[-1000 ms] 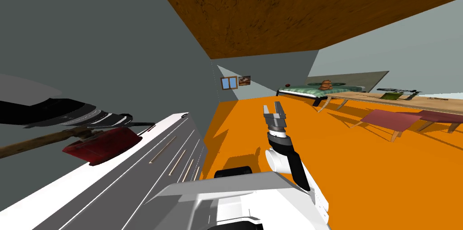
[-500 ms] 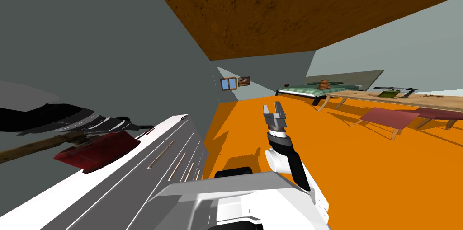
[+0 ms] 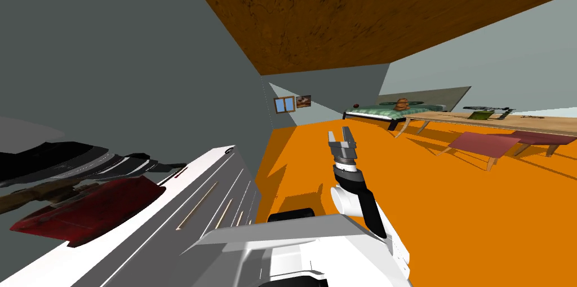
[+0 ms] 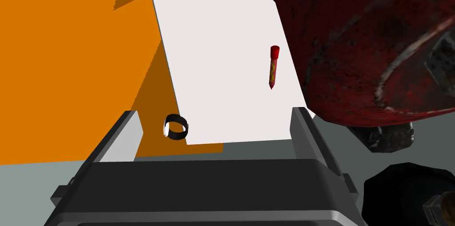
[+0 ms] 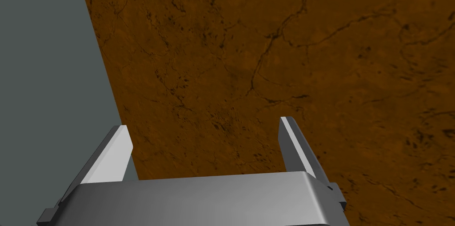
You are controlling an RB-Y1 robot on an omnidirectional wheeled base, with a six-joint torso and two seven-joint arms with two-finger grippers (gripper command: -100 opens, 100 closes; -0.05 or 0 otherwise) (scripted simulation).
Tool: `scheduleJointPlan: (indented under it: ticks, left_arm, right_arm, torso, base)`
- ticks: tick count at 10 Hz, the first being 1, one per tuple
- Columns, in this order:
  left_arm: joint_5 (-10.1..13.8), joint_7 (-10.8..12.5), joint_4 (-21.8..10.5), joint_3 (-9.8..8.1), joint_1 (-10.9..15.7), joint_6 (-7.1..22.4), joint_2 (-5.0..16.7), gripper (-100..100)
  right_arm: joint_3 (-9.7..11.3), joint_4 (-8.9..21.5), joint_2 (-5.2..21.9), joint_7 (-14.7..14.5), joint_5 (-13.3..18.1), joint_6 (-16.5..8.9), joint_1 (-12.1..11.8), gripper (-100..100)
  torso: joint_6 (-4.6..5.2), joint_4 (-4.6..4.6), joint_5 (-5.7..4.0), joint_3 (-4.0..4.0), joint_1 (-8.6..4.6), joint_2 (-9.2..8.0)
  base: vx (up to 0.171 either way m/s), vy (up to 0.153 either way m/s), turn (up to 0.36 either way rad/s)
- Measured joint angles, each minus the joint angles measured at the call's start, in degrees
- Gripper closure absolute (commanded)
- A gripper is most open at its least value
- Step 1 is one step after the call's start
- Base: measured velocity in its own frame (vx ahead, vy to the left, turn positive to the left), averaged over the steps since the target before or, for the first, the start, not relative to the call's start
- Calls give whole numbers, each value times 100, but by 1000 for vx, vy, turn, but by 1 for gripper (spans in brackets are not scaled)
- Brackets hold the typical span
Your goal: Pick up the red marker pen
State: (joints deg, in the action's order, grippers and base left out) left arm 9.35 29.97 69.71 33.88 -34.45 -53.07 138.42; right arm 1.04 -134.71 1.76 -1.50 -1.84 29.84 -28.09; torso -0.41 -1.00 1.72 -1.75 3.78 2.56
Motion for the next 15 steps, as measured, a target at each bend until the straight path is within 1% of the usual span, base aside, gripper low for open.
scheduleJointPlan:
  ticks: [1,2,3,4,5,6,10,12,13,14,15]
  left_arm:
    - [0,0,1,1,1,2,1,-100]
    - [29,27,-61,-45,49,7,116,-100]
    - [73,8,14,134,333,41,261,-100]
    - [83,14,-52,73,300,46,296,-100]
    - [102,25,-151,51,356,18,373,-100]
    - [105,26,-163,52,366,10,383,100]
    - [105,26,-161,52,366,10,383,100]
    - [105,26,-161,52,366,10,383,-100]
    - [82,39,-151,16,268,9,309,-100]
    - [55,15,-53,67,258,51,215,-100]
    - [20,-27,-30,110,216,62,89,-100]
  right_arm:
    - [0,0,0,0,0,0,0,0]
    - [1,0,-1,0,0,0,1,0]
    - [2,0,-2,0,0,0,2,0]
    - [2,0,-2,0,0,0,2,0]
    - [2,0,-2,0,0,0,2,0]
    - [1,0,-1,0,0,0,1,0]
    - [0,0,0,0,0,0,0,0]
    - [0,0,0,0,0,0,0,0]
    - [0,0,1,0,0,0,0,0]
    - [-1,0,1,0,0,0,-1,0]
    - [-1,0,1,0,0,0,-1,0]
  torso:
    - [0,2,-2,5,-5,-8]
    - [0,9,-12,20,-51,-36]
    - [-2,18,-25,41,-89,-68]
    - [0,19,-22,42,-76,-69]
    - [-2,19,-20,41,-67,-67]
    - [-1,15,-13,31,-41,-48]
    - [-1,4,-3,9,-9,-14]
    - [-1,4,-2,8,-8,-12]
    - [0,-1,4,-3,17,7]
    - [-1,-6,12,-15,46,27]
    - [0,-9,16,-21,55,36]
  base:
    - [-95,-125,83]
    - [-177,-215,108]
    - [-142,-152,39]
    - [-129,-118,56]
    - [-59,-56,19]
    - [-10,-12,-1]
    - [-1,-1,0]
    - [36,34,-33]
    - [129,142,-82]
    - [138,145,-89]
    - [176,145,-73]
